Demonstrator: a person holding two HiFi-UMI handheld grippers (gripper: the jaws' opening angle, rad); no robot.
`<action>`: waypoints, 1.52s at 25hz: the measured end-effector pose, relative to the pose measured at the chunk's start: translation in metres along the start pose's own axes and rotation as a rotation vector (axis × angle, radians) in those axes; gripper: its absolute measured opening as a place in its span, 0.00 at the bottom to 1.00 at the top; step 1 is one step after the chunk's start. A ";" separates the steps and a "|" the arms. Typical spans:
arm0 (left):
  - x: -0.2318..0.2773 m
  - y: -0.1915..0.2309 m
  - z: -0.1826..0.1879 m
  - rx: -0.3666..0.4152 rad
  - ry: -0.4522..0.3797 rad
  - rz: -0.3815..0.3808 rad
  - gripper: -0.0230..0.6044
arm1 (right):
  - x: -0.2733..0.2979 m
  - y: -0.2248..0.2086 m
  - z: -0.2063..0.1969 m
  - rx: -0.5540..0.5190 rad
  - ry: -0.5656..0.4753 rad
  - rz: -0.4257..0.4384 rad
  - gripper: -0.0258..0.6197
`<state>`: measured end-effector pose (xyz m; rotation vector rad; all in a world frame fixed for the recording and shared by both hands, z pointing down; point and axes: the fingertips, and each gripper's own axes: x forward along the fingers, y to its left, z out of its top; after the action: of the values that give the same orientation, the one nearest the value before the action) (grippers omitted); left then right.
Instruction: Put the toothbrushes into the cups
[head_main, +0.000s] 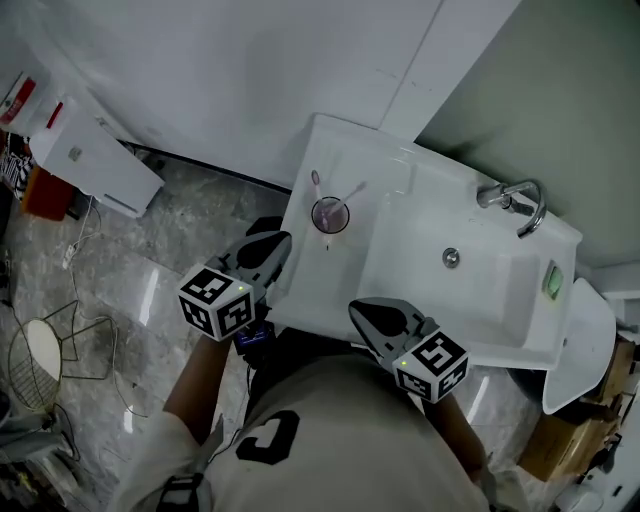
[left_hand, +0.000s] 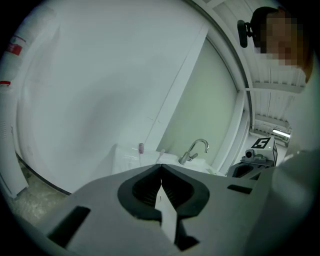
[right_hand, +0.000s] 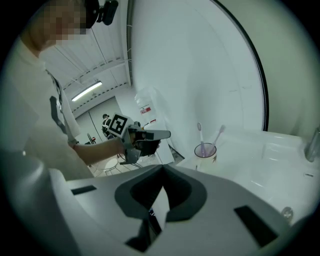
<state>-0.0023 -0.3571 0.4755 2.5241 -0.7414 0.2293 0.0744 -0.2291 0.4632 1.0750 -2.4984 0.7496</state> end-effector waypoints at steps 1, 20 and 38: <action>-0.002 -0.007 0.000 0.004 -0.002 0.001 0.07 | -0.006 0.001 -0.001 0.004 -0.012 0.003 0.05; -0.018 -0.123 -0.044 0.083 0.046 0.007 0.07 | -0.092 0.014 -0.057 0.172 -0.142 0.070 0.05; -0.033 -0.134 -0.075 0.081 0.084 0.079 0.07 | -0.087 0.018 -0.079 0.283 -0.117 0.153 0.05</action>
<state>0.0413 -0.2056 0.4753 2.5457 -0.8141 0.3971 0.1252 -0.1231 0.4797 1.0521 -2.6531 1.1437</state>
